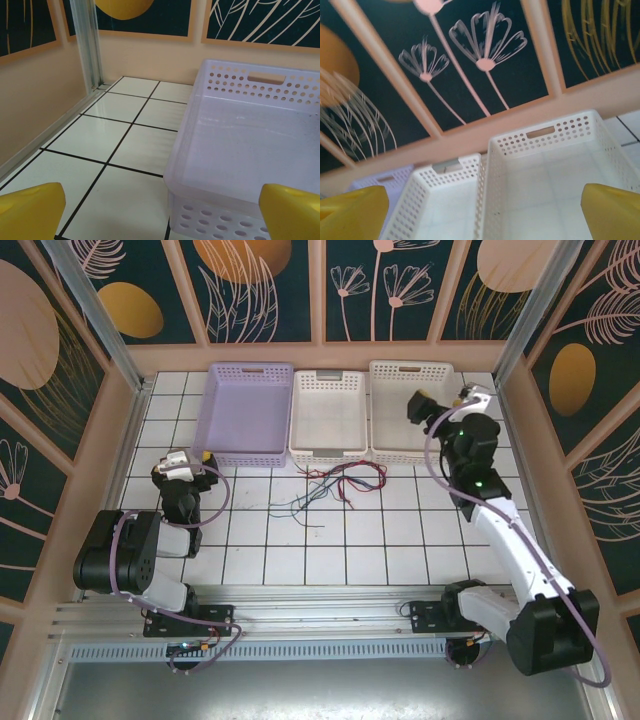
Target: Untangle the cables
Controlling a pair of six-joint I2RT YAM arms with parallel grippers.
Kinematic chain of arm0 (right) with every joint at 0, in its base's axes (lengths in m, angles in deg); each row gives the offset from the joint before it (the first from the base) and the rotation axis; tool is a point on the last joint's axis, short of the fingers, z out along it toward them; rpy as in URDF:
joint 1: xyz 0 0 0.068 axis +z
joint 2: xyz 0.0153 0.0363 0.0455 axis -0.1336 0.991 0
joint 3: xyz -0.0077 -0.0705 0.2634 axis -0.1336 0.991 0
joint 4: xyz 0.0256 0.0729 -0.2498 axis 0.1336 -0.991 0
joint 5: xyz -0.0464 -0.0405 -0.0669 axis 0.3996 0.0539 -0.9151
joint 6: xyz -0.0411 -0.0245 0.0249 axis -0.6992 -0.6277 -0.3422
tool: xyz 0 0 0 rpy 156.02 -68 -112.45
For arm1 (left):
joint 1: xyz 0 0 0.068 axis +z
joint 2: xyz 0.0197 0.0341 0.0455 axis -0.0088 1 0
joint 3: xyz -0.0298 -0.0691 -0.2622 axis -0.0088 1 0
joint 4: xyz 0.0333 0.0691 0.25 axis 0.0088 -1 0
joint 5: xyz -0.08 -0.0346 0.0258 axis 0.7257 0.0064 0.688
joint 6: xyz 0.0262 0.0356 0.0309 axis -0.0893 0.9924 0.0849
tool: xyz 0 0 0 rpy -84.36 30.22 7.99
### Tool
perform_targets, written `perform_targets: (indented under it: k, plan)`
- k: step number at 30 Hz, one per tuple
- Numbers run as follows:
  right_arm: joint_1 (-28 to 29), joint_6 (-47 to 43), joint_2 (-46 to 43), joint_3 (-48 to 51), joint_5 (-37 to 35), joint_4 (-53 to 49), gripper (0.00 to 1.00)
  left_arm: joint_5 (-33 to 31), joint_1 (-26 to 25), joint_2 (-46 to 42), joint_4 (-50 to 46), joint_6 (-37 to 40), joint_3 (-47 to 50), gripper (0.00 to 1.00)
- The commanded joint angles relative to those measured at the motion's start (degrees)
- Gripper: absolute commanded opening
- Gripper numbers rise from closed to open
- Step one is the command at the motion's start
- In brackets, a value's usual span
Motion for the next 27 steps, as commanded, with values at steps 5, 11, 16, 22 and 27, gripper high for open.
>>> perform_targets:
  k: [5,11,16,22,27]
  plan:
    - [-3.92,12.7,-9.91,7.37,15.99,-2.29,0.99,0.89,0.42,-0.4,1.11,0.8,-0.2,0.99]
    - [6.71,10.76,-7.79,8.21,3.12,-11.35,0.99,0.93,0.42,-0.37,1.11,0.82,-0.17,0.99]
    - [14.14,10.56,-1.15,7.53,-4.48,-17.43,0.99,0.93,0.42,-0.4,1.17,0.82,-0.21,0.99]
    - [22.27,13.16,4.33,6.97,-9.93,-21.66,0.95,0.93,0.43,-0.41,1.14,0.82,-0.21,0.99]
    - [25.09,14.46,8.98,8.24,-17.12,-24.67,0.95,0.93,0.42,-0.42,1.11,0.86,-0.23,0.99]
